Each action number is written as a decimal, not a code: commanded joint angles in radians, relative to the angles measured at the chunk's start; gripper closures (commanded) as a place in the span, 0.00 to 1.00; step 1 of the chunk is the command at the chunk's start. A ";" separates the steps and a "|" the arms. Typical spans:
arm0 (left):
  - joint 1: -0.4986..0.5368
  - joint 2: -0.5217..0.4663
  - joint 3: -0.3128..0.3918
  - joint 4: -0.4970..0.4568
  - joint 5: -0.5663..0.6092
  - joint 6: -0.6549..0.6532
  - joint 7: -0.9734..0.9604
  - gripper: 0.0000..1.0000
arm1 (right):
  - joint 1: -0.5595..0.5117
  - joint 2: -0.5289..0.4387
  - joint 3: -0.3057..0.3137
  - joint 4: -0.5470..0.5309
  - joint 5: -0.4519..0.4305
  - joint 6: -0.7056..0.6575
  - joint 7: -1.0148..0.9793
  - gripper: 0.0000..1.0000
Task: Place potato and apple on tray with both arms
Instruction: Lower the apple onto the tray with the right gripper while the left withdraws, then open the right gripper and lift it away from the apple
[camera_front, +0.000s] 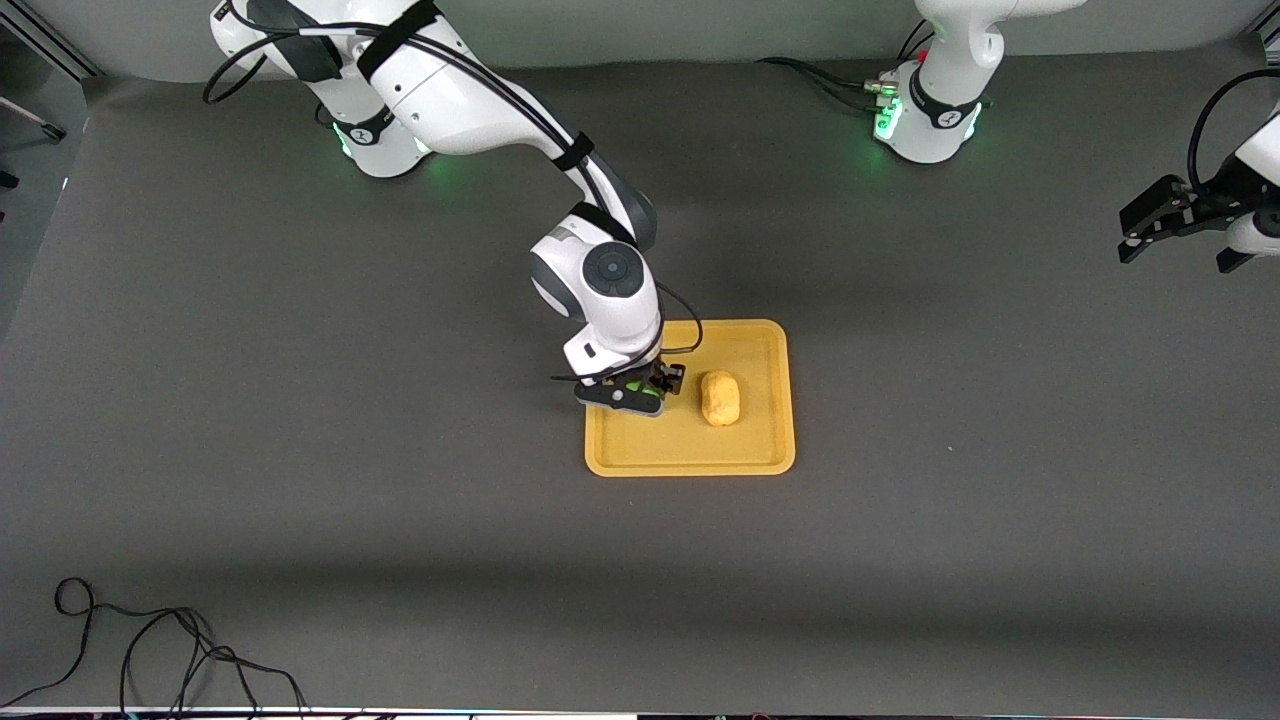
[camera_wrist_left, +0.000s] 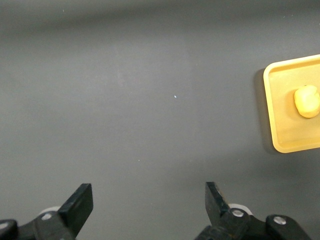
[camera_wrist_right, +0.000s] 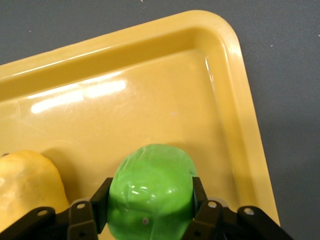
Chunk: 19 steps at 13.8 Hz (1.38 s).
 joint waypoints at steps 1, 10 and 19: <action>-0.011 0.042 0.000 0.035 -0.011 -0.010 0.005 0.00 | 0.003 -0.001 -0.008 0.001 -0.016 0.016 0.009 0.00; -0.005 0.079 0.005 0.041 -0.017 -0.004 0.008 0.00 | -0.010 -0.300 -0.011 0.162 0.000 -0.519 0.000 0.00; -0.010 0.067 -0.003 0.034 -0.032 -0.016 -0.031 0.00 | -0.330 -0.663 -0.027 -0.046 0.053 -0.757 -0.498 0.00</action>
